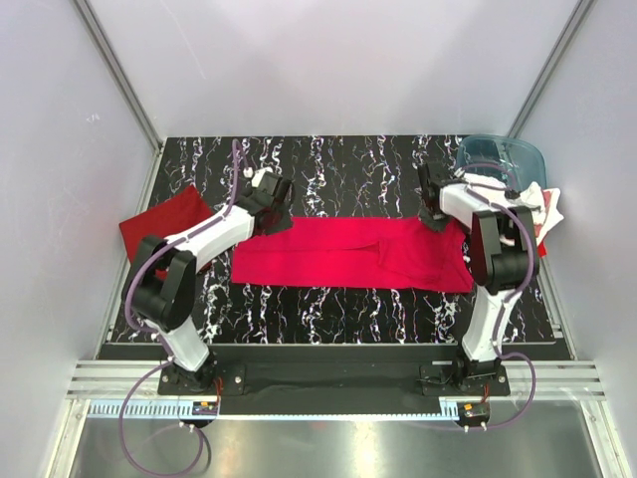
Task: Fold and stack the t-shirts
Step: Fold the tshirt
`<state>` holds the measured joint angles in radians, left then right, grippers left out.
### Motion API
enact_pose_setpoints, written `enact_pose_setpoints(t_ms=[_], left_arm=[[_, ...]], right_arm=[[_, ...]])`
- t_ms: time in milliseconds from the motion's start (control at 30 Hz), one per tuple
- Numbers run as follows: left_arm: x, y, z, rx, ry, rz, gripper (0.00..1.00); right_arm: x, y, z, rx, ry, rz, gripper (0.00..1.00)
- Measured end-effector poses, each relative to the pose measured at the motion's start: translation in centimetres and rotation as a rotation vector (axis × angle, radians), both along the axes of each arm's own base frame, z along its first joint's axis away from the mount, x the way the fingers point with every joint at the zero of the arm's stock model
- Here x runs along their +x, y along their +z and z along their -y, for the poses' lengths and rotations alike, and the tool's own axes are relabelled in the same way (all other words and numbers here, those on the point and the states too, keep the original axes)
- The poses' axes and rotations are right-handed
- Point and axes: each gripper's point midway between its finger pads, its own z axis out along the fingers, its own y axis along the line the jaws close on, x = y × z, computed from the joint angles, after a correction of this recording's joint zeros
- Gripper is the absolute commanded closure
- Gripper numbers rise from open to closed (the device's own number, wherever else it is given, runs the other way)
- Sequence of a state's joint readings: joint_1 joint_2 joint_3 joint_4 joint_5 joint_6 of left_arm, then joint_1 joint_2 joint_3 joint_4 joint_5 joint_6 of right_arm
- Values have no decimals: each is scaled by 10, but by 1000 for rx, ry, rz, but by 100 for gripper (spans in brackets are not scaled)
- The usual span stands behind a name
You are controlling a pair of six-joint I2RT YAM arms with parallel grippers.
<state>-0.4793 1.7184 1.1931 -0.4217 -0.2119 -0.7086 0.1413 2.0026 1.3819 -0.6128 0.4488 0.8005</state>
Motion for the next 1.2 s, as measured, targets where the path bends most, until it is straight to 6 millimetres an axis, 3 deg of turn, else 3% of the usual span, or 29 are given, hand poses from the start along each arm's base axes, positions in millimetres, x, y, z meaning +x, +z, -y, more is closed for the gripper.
enact_pose_setpoints(t_ms=[67, 167, 200, 300, 433, 633, 867, 1200], left_arm=[[3, 7, -8, 29, 28, 27, 69], [6, 10, -18, 62, 59, 47, 50], [7, 10, -23, 75, 73, 45, 42], [8, 4, -39, 114, 123, 16, 43], [21, -10, -52, 141, 169, -29, 47], [28, -33, -66, 169, 213, -100, 48], [32, -63, -82, 147, 279, -203, 50], [42, -62, -120, 73, 469, -198, 52]], right_arm=[[-8, 4, -8, 44, 38, 31, 85], [-18, 19, -23, 118, 108, 100, 77], [-19, 26, -30, 145, 136, 132, 69], [-15, 45, -50, 211, 212, 217, 59], [-5, 56, -73, 272, 297, 285, 59], [-5, 47, -85, 301, 339, 270, 61], [0, 2, -88, 304, 335, 160, 64], [44, 4, -101, 316, 350, 181, 59]])
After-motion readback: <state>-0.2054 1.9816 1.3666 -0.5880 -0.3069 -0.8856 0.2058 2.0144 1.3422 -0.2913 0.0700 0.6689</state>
